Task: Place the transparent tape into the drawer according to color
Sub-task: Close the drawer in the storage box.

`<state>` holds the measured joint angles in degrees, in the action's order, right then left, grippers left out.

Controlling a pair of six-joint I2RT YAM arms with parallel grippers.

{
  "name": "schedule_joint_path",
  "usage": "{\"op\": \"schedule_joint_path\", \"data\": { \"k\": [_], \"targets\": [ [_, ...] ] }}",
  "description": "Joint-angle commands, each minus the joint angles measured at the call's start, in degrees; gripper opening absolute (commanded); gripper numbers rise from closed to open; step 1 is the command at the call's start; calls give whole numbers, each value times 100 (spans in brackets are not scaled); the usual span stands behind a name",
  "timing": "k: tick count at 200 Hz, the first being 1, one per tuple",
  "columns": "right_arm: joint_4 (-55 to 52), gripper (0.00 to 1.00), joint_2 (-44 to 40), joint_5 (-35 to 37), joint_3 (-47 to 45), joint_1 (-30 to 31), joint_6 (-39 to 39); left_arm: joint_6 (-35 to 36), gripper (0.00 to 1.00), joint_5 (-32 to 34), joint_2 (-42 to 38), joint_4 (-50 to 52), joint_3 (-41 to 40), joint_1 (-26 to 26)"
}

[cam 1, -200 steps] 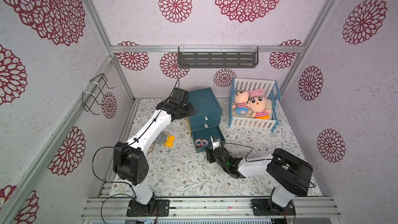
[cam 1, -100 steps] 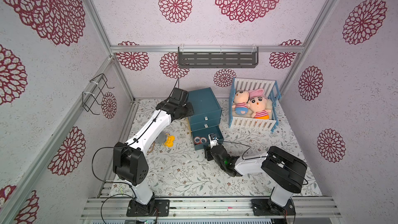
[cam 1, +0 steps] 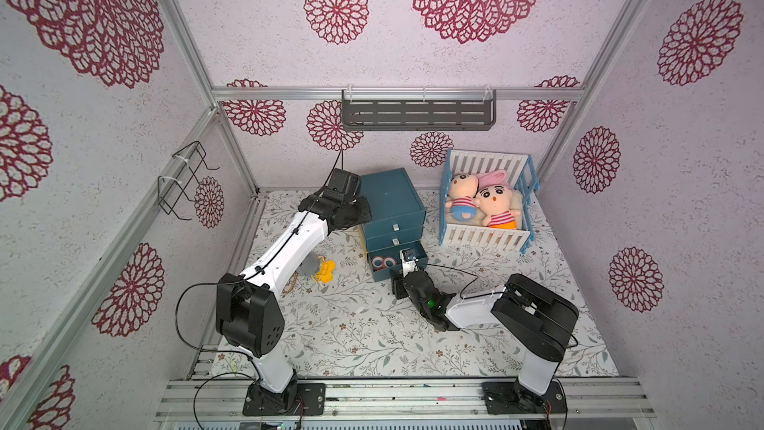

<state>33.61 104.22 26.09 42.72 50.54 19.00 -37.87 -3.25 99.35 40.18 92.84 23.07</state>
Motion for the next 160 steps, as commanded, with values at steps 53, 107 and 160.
{"op": "schedule_joint_path", "data": {
  "k": [53,107,160],
  "targets": [
    [576,62,345,23,413,-184,-306,79,31,-141,-56,293,-146,-30],
    [986,62,657,108,547,-225,-393,104,30,-182,-61,306,-143,-30],
    [1242,62,959,230,776,-246,-547,111,29,-255,-42,306,-160,-31]
  ]
}}
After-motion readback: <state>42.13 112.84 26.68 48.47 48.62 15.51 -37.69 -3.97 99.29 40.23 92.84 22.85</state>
